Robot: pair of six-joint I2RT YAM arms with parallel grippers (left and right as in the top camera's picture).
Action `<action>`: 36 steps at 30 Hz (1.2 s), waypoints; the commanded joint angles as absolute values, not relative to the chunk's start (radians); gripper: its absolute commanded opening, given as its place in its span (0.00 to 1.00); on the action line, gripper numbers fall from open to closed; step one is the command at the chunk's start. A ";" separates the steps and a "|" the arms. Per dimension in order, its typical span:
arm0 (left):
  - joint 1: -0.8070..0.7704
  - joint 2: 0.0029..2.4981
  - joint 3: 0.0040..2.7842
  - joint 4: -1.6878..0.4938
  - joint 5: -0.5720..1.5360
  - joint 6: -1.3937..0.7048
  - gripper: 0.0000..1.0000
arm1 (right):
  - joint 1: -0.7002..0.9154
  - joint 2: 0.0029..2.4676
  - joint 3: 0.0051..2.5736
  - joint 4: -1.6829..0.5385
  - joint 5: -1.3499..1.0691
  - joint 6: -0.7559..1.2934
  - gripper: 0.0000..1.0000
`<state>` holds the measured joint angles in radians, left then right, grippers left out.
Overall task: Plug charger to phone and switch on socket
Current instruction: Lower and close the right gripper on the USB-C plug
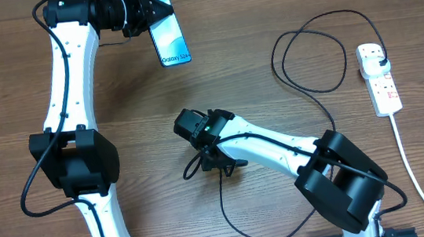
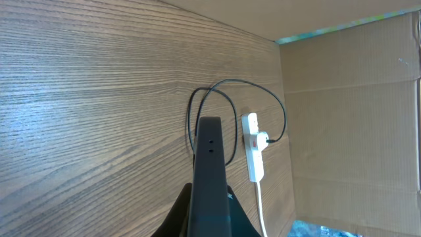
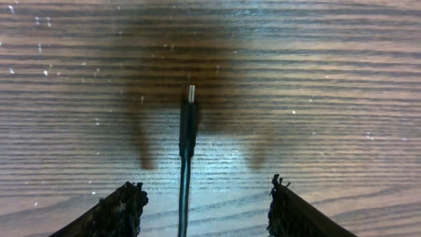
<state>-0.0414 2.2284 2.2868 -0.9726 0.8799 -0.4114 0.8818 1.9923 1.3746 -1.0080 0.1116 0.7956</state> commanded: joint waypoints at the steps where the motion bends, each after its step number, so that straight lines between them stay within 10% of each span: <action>1: -0.044 2.197 2.307 -0.967 0.913 -0.406 0.04 | 0.881 2.017 1.403 -1.005 0.111 0.781 0.64; 26: -0.044 2.197 2.307 -0.955 0.915 -0.404 0.04 | 0.843 2.080 1.438 -0.960 0.040 0.734 0.64; 36: -0.044 2.197 2.307 -0.950 0.915 -0.404 0.04 | 0.835 2.088 1.442 -0.970 0.028 0.732 0.42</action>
<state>-0.0414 2.2284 2.2868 -0.9565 0.8799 -0.4114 0.8402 2.0686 1.4250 -0.9684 0.0292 0.7353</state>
